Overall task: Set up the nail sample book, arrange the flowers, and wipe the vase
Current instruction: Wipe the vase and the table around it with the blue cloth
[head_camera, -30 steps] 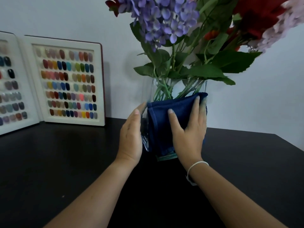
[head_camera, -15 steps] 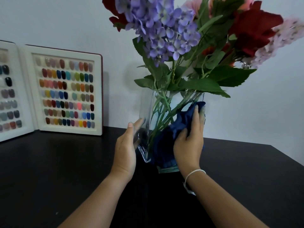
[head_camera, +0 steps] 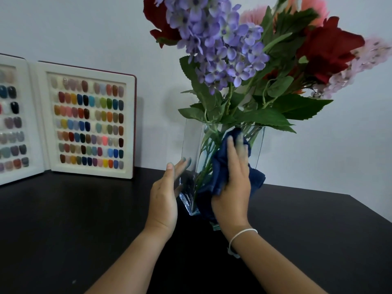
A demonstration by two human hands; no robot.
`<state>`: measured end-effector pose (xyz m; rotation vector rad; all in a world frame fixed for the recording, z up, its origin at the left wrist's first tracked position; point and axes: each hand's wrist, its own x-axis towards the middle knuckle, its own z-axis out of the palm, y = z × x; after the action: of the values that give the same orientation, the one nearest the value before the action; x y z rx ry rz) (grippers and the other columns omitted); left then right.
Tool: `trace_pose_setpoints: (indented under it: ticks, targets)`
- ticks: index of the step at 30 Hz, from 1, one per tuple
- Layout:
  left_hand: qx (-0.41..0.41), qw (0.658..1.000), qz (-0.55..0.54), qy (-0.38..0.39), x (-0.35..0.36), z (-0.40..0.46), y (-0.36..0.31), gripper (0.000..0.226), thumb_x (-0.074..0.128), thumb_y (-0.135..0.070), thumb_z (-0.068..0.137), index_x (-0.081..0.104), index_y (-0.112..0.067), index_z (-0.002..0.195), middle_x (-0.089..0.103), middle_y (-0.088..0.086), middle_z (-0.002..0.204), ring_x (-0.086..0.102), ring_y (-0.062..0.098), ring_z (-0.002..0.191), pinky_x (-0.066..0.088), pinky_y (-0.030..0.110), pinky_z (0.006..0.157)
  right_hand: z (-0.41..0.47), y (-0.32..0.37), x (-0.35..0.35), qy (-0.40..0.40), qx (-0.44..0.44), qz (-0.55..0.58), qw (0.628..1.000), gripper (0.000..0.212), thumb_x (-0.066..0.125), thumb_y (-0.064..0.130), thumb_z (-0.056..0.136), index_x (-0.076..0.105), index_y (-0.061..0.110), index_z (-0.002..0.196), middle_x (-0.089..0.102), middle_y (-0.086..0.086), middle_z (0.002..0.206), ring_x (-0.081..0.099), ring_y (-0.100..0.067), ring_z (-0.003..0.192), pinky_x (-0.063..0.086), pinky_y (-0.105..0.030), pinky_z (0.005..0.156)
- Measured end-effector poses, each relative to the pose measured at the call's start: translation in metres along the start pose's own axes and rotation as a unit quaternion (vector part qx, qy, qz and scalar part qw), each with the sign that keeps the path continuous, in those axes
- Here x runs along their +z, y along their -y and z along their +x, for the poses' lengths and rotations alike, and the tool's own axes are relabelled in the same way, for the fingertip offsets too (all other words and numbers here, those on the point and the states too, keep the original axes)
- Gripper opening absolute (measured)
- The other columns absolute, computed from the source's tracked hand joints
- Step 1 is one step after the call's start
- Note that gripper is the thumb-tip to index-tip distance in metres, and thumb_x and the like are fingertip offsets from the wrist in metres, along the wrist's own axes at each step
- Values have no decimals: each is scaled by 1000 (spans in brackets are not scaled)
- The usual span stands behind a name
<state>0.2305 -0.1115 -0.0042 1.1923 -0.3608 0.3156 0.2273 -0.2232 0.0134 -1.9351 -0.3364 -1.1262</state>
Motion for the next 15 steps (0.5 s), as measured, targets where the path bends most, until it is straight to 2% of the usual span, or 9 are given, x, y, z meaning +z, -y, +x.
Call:
trace_pose_setpoints:
  ticks: [4, 6, 9, 12, 15]
  targets:
    - [-11, 1000, -10, -5, 0, 0, -2, 42, 27, -43, 92, 68, -33, 96, 58, -1, 129, 48, 12, 123, 37, 37, 105, -6, 5, 2, 60, -71, -39, 995, 83, 51, -9, 74, 17, 39, 133, 1, 26, 144, -8, 4, 137, -5, -14, 108]
    - [-13, 1000, -11, -3, -1, 0, -2, 42, 28, -44, 91, 68, -33, 96, 58, -2, 129, 49, 12, 123, 38, 36, 104, -7, 4, 0, 68, -94, -57, 992, 76, 49, -2, 77, 19, 35, 135, 5, 23, 146, -6, 2, 138, -4, -16, 110]
    - [-12, 1000, -16, 3, -1, -1, -3, 42, 31, -47, 87, 68, -31, 98, 58, -2, 129, 49, 11, 123, 39, 33, 102, -5, -3, -8, 66, -140, -120, 981, 81, 61, -5, 76, 21, 31, 137, 12, 14, 148, 4, -7, 139, 3, -20, 112]
    - [-8, 1000, -5, 12, -2, -1, -4, 49, 32, -54, 78, 67, -31, 102, 57, -3, 131, 46, 9, 125, 39, 30, 102, 1, -11, -19, 65, -168, -165, 970, 77, 68, 6, 74, 28, 27, 136, 20, 6, 147, 15, -11, 134, 8, -19, 110]
    - [-6, 1000, 3, 19, -3, -2, -4, 47, 31, -55, 77, 66, -35, 102, 55, -6, 131, 44, 6, 126, 39, 27, 100, 6, -21, -30, 46, -159, -190, 968, 81, 72, 1, 69, 33, 24, 136, 25, 1, 146, 26, -20, 126, 23, -32, 105]
